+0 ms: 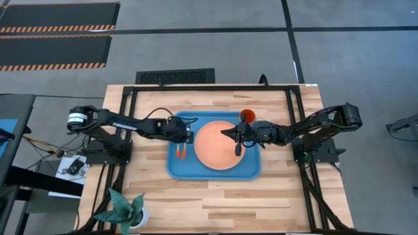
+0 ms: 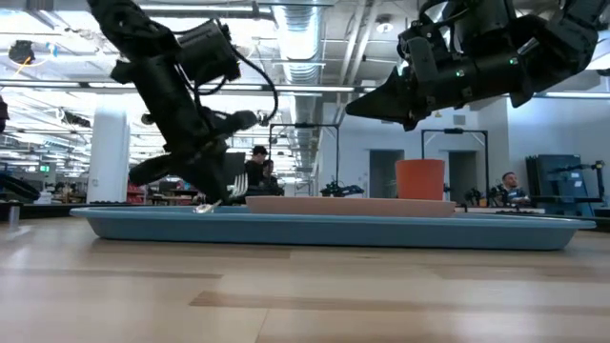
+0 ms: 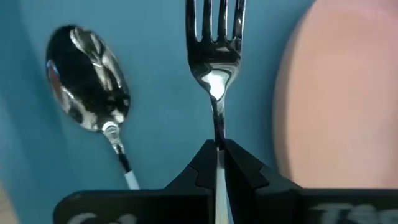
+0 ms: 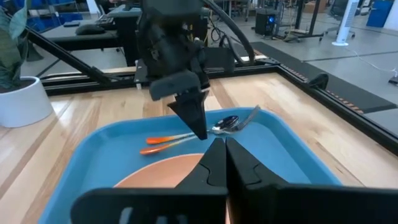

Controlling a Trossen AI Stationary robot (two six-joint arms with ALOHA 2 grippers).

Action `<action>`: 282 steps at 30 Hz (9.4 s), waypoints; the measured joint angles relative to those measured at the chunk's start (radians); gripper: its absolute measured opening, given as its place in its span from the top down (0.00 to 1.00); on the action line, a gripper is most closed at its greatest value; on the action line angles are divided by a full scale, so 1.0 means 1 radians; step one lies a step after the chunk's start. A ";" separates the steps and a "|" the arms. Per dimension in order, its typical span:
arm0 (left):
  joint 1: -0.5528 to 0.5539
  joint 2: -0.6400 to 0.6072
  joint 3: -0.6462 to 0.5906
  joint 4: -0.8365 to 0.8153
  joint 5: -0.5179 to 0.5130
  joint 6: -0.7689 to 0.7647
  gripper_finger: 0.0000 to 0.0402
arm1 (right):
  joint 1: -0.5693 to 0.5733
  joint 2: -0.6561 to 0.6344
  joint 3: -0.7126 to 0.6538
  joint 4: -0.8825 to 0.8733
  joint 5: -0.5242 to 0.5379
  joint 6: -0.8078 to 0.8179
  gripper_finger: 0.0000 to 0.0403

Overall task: Pick and place plate/cup/fork/spoon on tray
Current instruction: Put the orange fork on the blue tray to the left of the light orange plate

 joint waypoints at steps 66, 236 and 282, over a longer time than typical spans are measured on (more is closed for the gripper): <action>0.009 0.067 0.041 -0.134 0.061 0.081 0.92 | 0.051 0.000 0.000 -0.017 0.002 0.029 0.99; 0.006 0.210 0.253 -0.351 0.203 0.495 1.00 | 0.079 0.000 0.000 -0.015 0.004 0.015 0.99; 0.015 0.149 0.254 -0.235 0.093 0.581 1.00 | 0.079 0.000 0.000 -0.019 0.004 0.015 0.99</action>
